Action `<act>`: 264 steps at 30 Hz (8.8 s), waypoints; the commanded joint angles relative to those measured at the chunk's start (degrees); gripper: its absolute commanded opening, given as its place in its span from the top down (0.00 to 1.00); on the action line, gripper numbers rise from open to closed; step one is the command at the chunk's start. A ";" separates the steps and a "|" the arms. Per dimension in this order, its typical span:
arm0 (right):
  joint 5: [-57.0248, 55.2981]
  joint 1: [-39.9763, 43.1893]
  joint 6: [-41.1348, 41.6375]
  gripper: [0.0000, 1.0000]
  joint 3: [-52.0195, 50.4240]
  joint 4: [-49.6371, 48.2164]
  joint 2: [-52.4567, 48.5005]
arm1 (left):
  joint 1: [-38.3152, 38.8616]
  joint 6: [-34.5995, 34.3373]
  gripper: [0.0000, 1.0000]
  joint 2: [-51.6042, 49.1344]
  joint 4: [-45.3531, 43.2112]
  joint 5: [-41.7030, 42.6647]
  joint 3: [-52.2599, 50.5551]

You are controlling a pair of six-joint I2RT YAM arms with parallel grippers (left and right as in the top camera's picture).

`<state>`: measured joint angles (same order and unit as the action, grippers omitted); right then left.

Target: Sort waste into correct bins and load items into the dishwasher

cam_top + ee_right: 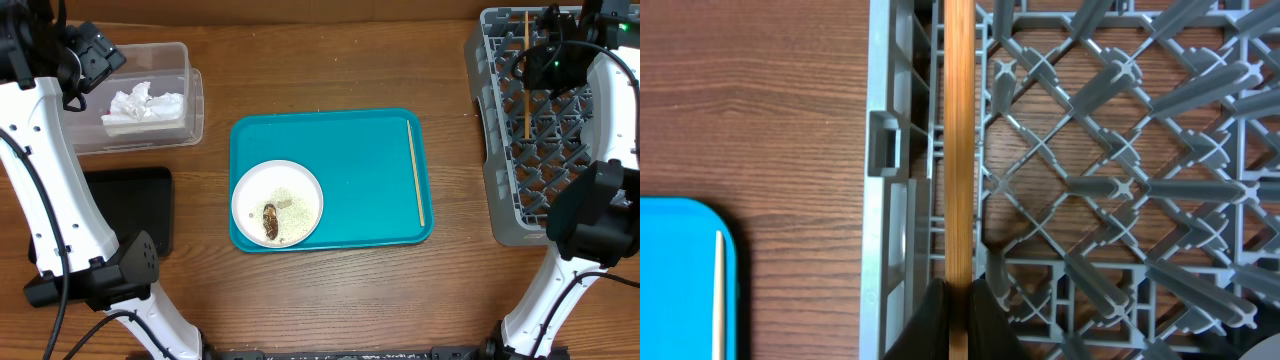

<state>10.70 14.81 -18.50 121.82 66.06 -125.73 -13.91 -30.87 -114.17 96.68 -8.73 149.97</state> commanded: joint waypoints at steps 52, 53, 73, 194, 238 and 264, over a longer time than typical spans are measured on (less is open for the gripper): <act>-10.62 -29.68 31.21 0.29 -35.60 -9.25 10.80 | -0.22 1.29 0.00 -0.55 0.11 0.26 0.09; -10.69 -29.68 31.17 0.29 -36.46 -10.16 10.80 | -0.22 1.29 0.00 -0.55 0.11 0.24 0.09; -13.86 -30.84 32.54 0.39 -44.13 -17.00 10.54 | -0.22 1.29 0.00 -0.55 0.11 0.26 0.09; 5.27 -1.22 -7.69 0.96 -2.62 -1.62 4.72 | -0.22 1.29 0.00 -0.55 0.11 0.26 0.09; 62.99 -5.33 -7.32 0.00 -1.66 31.01 8.81 | -0.22 1.29 0.00 -0.55 0.11 0.26 0.09; -8.59 8.46 37.90 0.00 -1.77 30.91 36.68 | -0.22 1.29 0.00 -0.55 0.11 0.26 0.09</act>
<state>5.23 22.06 16.97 119.26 97.23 -88.79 -13.91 -30.87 -114.17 96.68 -8.60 149.97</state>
